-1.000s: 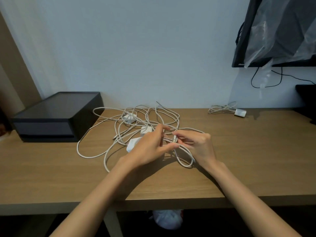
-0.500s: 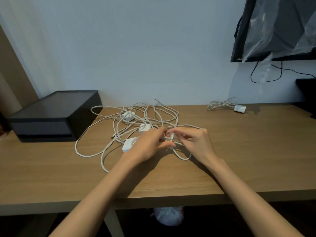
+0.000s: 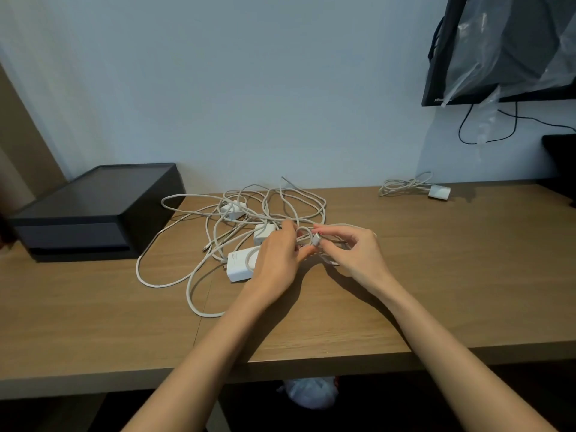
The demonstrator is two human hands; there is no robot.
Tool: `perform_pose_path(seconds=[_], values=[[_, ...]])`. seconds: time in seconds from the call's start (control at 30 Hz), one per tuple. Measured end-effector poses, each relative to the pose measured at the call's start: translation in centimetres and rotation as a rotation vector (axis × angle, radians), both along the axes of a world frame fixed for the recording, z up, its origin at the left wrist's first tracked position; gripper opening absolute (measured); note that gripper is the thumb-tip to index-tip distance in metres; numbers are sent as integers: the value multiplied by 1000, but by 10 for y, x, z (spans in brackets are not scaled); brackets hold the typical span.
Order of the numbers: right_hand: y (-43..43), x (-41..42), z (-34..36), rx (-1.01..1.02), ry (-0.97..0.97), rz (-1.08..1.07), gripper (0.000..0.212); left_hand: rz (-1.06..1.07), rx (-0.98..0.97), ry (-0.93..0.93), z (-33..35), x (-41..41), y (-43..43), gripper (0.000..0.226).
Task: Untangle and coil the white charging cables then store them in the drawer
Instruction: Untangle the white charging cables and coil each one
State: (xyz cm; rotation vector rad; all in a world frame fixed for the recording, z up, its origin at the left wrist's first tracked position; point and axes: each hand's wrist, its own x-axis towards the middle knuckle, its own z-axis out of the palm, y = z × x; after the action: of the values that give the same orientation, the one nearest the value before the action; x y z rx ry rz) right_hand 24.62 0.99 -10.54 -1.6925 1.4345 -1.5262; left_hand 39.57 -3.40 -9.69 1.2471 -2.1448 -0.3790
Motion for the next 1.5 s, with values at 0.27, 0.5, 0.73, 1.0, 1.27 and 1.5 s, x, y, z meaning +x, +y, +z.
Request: perform_pose_path(seconds=[0.27,0.5,0.73,1.0,1.27,1.5], values=[[-9,1,-2,21,-10,-69,16,-55,38,15,4,3,0,36],[-12,2,-5,-54,116,-170,21,-147,144,42,13,14,-10,12],[-8,9,-3,-41,123,-175,21,-155,120,140,10,21,-15,13],[-9,15,-4,-7,47,-185,15,-144,127,211,8,23,-15,15],[-19,34,-10,-324,512,-341,21,88,85,183,7,17,-20,20],[-25,34,-12,-153,208,-182,28,85,263,411,5,20,-22,21]])
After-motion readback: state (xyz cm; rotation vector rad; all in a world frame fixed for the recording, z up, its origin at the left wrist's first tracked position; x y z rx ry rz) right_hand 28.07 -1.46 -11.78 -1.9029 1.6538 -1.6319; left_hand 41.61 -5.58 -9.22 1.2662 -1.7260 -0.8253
